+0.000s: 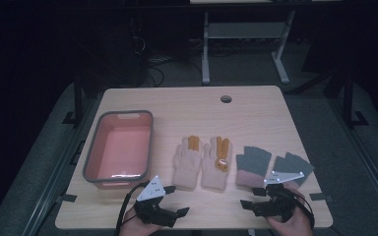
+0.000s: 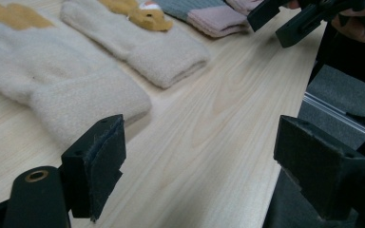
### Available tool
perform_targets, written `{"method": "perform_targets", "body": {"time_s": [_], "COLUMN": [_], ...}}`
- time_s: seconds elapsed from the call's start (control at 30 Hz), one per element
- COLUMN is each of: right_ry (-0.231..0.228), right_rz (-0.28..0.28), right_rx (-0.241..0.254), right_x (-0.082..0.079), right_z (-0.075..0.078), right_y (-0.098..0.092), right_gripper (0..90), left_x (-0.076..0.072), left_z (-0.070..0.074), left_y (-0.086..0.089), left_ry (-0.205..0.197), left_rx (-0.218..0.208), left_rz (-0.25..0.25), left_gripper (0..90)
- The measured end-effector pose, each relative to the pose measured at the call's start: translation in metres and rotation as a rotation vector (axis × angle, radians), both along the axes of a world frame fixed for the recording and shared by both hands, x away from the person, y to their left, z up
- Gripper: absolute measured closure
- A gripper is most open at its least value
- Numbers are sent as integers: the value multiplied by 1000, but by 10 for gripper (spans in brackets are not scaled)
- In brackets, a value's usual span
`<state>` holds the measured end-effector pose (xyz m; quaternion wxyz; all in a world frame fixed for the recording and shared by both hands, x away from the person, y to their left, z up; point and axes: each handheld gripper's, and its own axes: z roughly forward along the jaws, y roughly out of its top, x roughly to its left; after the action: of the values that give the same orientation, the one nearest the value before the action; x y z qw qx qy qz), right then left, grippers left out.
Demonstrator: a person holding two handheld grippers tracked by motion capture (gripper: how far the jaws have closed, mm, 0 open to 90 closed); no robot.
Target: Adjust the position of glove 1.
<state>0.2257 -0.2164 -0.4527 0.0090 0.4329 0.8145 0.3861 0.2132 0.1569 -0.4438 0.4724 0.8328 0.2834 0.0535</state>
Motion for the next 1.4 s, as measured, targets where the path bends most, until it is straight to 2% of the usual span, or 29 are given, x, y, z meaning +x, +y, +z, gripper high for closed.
{"method": "perform_targets", "body": {"time_s": [0.23, 0.33, 0.5, 0.57, 0.73, 0.93, 1.1, 1.37, 1.4], "right_ry": [3, 23, 24, 14, 25, 38, 26, 18, 24], "right_rz": [27, 30, 31, 39, 52, 66, 84, 121, 130], "right_rx": [-27, -23, -37, -44, -55, -88, -116, -126, -142], "right_x": [5, 9, 16, 20, 34, 46, 55, 71, 77], "right_z": [3, 4, 13, 19, 26, 29, 33, 48, 51], "right_y": [11, 13, 15, 15, 19, 27, 33, 47, 53], "right_gripper": [287, 288, 294, 296, 295, 317, 320, 321, 321], "left_x": [2, 2, -1, -2, -3, 1, 0, 1, 2], "left_z": [-2, -3, -3, -2, 0, -1, -1, -1, -1], "left_y": [1, -1, 0, 0, 0, 1, 2, 2, 2], "left_ry": [12, 21, 10, 4, -25, -8, -3, -2, -8], "left_rx": [-6, -13, -8, -8, -9, -19, -23, -24, -20], "left_rz": [14, 9, 4, 6, 28, 30, 32, 32, 33], "left_gripper": [177, 177, 177, 177, 177, 172, 172, 172, 172]}}
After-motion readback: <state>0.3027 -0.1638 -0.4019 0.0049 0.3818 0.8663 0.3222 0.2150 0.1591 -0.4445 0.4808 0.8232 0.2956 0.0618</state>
